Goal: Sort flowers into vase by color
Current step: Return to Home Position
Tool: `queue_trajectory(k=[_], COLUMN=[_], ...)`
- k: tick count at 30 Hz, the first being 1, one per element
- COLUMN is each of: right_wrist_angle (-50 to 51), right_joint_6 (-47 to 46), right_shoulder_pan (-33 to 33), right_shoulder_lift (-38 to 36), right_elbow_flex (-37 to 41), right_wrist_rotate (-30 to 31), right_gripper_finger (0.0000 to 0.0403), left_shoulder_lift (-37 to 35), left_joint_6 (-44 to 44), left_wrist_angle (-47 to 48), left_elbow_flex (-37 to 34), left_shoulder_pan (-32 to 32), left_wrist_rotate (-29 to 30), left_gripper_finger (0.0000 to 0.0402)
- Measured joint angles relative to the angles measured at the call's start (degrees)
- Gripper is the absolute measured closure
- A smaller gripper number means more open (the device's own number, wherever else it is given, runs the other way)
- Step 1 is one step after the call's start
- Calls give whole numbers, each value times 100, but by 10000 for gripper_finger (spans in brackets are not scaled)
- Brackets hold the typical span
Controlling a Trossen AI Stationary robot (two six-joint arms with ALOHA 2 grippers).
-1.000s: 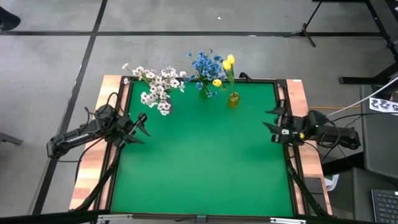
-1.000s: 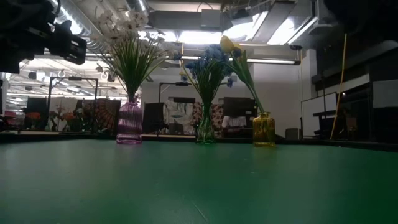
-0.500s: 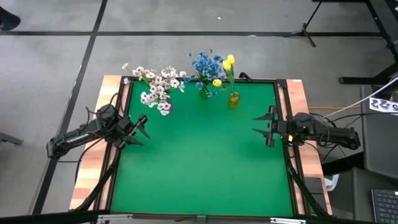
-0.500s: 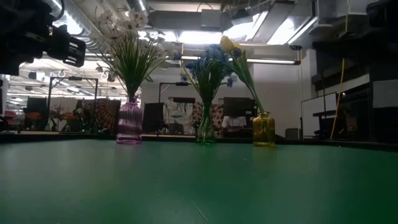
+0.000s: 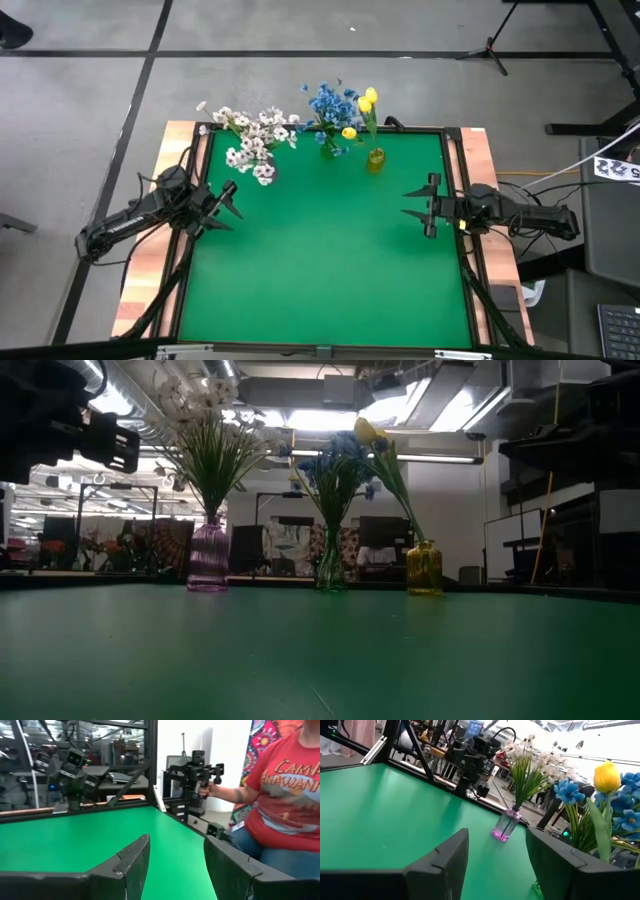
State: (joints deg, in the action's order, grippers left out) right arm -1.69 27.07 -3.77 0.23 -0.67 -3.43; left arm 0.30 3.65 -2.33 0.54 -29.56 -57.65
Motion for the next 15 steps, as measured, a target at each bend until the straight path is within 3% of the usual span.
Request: queue_trajectory(k=[15], right_wrist_angle=[7], right_joint_6=[46], right_shoulder_pan=[0], right_shoulder_lift=[0], right_elbow_flex=[14], right_wrist_rotate=[-1], right_gripper_finger=[205], left_shoulder_lift=[0], left_joint_6=[62], left_wrist_angle=[-6], left_elbow_flex=[0], left_shoulder_pan=[-227], left_wrist_rotate=[109], left_gripper_finger=[219])
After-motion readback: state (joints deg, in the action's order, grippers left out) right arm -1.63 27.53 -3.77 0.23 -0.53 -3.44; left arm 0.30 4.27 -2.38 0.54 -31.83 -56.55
